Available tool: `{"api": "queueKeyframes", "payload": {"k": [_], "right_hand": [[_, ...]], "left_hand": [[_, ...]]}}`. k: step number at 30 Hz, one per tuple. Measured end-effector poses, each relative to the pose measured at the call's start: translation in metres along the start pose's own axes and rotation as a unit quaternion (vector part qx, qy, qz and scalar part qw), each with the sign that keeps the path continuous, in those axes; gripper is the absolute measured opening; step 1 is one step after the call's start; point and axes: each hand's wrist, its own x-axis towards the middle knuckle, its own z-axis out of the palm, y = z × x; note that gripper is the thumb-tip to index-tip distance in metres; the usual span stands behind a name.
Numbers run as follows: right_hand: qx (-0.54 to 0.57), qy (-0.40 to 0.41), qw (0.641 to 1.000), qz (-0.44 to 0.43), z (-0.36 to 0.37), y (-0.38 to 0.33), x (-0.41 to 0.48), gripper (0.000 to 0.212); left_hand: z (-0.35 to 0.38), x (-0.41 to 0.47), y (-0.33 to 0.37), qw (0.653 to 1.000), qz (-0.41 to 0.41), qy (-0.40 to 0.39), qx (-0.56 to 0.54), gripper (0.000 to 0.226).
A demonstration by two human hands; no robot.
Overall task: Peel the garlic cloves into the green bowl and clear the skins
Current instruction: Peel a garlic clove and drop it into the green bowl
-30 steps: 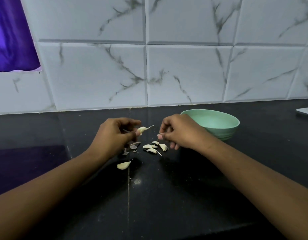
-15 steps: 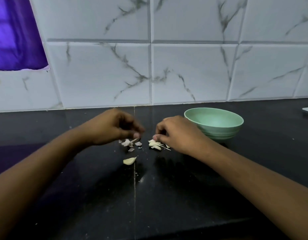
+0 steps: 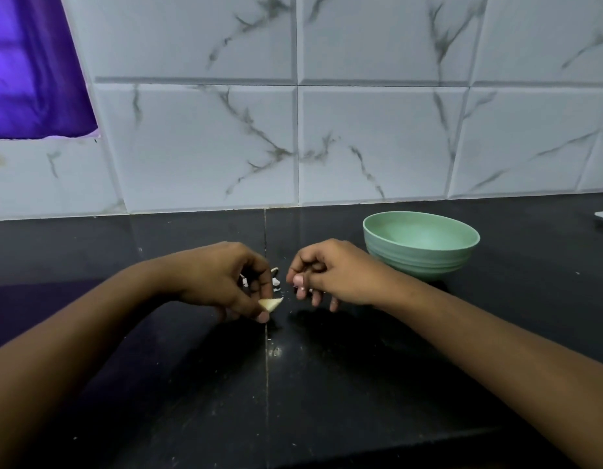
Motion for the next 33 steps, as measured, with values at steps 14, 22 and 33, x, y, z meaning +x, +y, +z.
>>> {"api": "queueKeyframes", "payload": {"k": [14, 22, 33], "right_hand": [[0.306, 0.012, 0.949, 0.07, -0.009, 0.004, 0.001, 0.009], [0.264, 0.038, 0.963, 0.022, -0.008, 0.001, -0.001, 0.011], [0.381, 0.016, 0.924, 0.033, -0.012, 0.006, 0.003, 0.01]], "left_hand": [[0.022, 0.017, -0.001, 0.913, 0.073, 0.214, -0.34, 0.037], [0.029, 0.021, 0.0, 0.888, 0.093, 0.265, -0.365, 0.028], [0.034, 0.021, 0.004, 0.878, 0.123, 0.27, -0.375, 0.015]]}}
